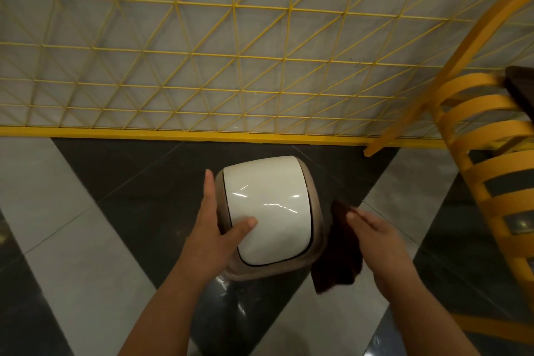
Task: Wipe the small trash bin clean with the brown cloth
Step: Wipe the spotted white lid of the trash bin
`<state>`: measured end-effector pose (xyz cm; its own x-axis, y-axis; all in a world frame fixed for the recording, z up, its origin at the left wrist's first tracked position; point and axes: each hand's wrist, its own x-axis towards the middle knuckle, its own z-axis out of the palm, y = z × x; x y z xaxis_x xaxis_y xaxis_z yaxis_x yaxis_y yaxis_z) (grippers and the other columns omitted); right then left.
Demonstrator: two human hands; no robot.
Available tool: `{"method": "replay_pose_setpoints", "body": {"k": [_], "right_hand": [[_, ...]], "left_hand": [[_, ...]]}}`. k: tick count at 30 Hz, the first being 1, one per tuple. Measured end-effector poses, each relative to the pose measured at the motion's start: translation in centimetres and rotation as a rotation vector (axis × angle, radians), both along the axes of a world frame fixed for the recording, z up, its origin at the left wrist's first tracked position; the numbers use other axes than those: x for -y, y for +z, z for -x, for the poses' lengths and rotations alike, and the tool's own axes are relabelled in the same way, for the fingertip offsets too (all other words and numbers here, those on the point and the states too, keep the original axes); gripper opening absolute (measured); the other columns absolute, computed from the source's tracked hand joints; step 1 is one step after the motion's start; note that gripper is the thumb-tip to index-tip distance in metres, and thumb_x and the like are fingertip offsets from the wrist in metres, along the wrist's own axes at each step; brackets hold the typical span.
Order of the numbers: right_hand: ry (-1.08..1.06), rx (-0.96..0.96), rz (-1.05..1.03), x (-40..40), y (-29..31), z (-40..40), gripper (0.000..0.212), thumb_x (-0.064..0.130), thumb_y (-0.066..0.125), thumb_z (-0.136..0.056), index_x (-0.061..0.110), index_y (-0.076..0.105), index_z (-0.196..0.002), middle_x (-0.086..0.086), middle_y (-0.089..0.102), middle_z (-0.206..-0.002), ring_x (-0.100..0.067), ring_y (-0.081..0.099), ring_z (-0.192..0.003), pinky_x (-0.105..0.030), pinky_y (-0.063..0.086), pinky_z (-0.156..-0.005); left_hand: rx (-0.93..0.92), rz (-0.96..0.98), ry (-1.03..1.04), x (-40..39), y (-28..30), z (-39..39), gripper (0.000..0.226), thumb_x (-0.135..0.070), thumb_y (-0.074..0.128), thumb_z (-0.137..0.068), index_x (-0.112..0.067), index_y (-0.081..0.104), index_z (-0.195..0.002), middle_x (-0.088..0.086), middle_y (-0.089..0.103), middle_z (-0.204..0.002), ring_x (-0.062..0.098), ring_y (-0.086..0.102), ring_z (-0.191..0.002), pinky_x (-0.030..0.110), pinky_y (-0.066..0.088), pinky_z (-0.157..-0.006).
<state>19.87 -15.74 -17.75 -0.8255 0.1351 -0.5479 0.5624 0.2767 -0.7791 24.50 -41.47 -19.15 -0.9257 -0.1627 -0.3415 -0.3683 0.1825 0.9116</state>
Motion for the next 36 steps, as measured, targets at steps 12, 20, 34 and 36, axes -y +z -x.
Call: {"method": "replay_pose_setpoints", "body": {"k": [12, 20, 34, 36], "right_hand": [[0.150, -0.533, -0.122, 8.8, 2.9, 6.2, 0.015, 0.043, 0.050, -0.093, 0.040, 0.059, -0.104, 0.016, 0.060, -0.096, 0.003, 0.056, -0.087, -0.009, 0.043, -0.059], [1.009, -0.867, -0.591, 15.2, 1.5, 4.0, 0.034, 0.036, 0.042, -0.096, 0.034, 0.057, -0.126, 0.006, 0.050, -0.140, -0.019, 0.035, -0.131, -0.038, 0.019, -0.108], [0.866, -0.570, -0.666, 13.7, 2.1, 8.9, 0.034, 0.050, 0.037, -0.095, 0.039, 0.060, -0.117, 0.007, 0.064, -0.119, -0.018, 0.055, -0.109, -0.042, 0.040, -0.095], [0.733, -0.444, -0.646, 10.7, 1.7, 10.0, 0.034, 0.050, 0.037, -0.095, 0.036, 0.061, -0.115, 0.002, 0.066, -0.117, -0.022, 0.057, -0.107, -0.041, 0.040, -0.094]], "left_hand": [[0.237, -0.039, 0.044, -1.1, -2.7, -4.9, 0.100, -0.022, 0.075, -0.080, -0.036, 0.005, -0.150, -0.002, 0.039, -0.149, 0.020, 0.040, -0.135, 0.036, 0.036, -0.109], [0.293, 0.008, 0.094, -0.1, -3.7, -3.9, 0.095, -0.030, 0.077, -0.075, -0.038, 0.016, -0.148, -0.015, 0.051, -0.112, -0.001, 0.054, -0.086, 0.009, 0.049, -0.061], [0.235, 0.031, 0.006, -0.8, -3.6, -3.8, 0.094, -0.026, 0.071, -0.084, -0.037, 0.006, -0.152, 0.000, 0.045, -0.139, 0.022, 0.053, -0.119, 0.038, 0.046, -0.102], [0.228, 0.032, -0.023, -0.8, -3.4, -3.7, 0.093, -0.026, 0.069, -0.086, -0.036, 0.003, -0.152, 0.000, 0.043, -0.141, 0.022, 0.050, -0.122, 0.038, 0.045, -0.104]]}}
